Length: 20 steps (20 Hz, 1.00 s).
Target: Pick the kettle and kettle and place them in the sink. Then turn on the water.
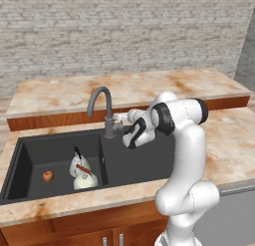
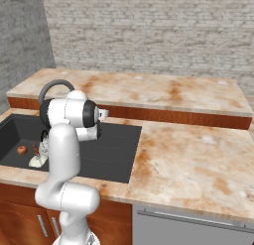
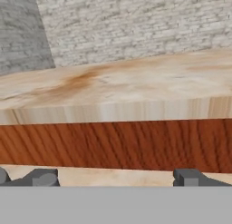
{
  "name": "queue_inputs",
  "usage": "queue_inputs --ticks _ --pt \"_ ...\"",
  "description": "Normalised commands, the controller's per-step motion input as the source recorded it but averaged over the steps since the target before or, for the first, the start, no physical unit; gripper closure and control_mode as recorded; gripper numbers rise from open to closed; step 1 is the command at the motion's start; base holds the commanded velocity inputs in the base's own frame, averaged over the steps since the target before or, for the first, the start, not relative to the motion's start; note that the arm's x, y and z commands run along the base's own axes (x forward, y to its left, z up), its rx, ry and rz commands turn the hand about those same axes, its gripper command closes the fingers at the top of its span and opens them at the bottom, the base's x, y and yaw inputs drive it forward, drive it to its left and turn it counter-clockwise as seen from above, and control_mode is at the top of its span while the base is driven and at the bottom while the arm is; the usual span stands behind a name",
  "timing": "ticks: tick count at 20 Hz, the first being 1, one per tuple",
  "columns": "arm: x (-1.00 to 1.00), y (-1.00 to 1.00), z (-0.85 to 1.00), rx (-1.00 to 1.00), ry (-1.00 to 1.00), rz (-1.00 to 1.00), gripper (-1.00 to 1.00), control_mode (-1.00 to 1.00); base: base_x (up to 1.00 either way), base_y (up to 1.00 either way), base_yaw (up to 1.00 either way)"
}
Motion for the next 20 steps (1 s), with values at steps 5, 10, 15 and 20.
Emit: queue_inputs --ticks 5,10,15,20 --pt "0.17 -0.74 -0.10 0.03 -0.06 0.03 -1.00 -1.00 0.00 0.00 0.00" --pt "0.07 -0.84 -0.12 0.00 -0.09 0.00 -1.00 -1.00 0.00 0.00 0.00" --pt "0.00 -0.81 -0.18 0.00 -0.10 0.00 -1.00 -1.00 0.00 0.00 0.00" --pt "0.00 -0.85 -0.19 0.00 -0.08 0.00 -1.00 -1.00 0.00 0.00 0.00"
